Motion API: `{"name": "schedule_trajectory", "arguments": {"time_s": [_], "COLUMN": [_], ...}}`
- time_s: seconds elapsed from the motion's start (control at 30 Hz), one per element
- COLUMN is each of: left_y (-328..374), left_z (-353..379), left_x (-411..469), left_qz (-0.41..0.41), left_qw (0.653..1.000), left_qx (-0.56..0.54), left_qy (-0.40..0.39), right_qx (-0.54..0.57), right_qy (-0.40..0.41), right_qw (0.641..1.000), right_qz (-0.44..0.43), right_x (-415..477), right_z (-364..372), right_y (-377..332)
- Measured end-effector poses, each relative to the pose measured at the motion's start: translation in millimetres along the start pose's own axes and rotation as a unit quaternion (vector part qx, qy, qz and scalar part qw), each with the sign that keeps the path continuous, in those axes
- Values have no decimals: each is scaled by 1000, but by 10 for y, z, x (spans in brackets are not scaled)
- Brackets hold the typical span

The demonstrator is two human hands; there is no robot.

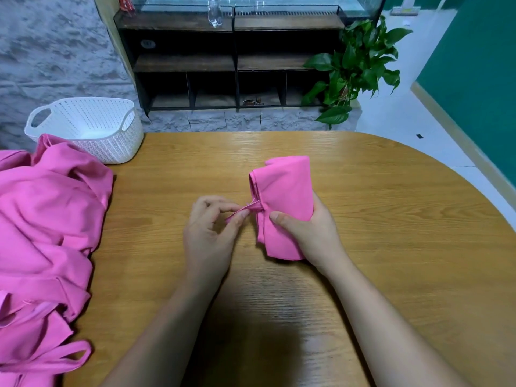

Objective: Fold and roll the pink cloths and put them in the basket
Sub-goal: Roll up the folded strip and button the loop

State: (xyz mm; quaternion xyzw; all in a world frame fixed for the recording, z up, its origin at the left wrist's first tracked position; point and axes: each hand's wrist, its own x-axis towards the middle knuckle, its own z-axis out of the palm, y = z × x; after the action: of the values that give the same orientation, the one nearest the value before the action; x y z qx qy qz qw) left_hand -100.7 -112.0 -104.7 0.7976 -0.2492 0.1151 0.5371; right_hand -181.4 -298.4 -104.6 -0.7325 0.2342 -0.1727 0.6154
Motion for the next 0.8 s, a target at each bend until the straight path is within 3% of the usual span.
{"name": "schedule_trajectory", "arguments": {"time_s": [0.17,0.4,0.63,0.8], "left_y": [26,22,42,104], "left_z": [24,-91,-183,-119], "left_x": [-46,14,90,29], "left_qz": [-53,-89,-141,-251], "left_qw": [996,982,976,922], "left_qx": [-75,-145,-156,-283], "left_qy": [-2,-81,59,80], "right_qx": [4,53,3,-8], "right_qy": [4,12,10,23], "right_qw": [1000,999,1000,1000], "right_qz": [-3,6,-9,-12], "right_x": [-5,-3,-20,-35], "right_z": [4,-5,18,43], "right_y": [12,-27,0,5]}}
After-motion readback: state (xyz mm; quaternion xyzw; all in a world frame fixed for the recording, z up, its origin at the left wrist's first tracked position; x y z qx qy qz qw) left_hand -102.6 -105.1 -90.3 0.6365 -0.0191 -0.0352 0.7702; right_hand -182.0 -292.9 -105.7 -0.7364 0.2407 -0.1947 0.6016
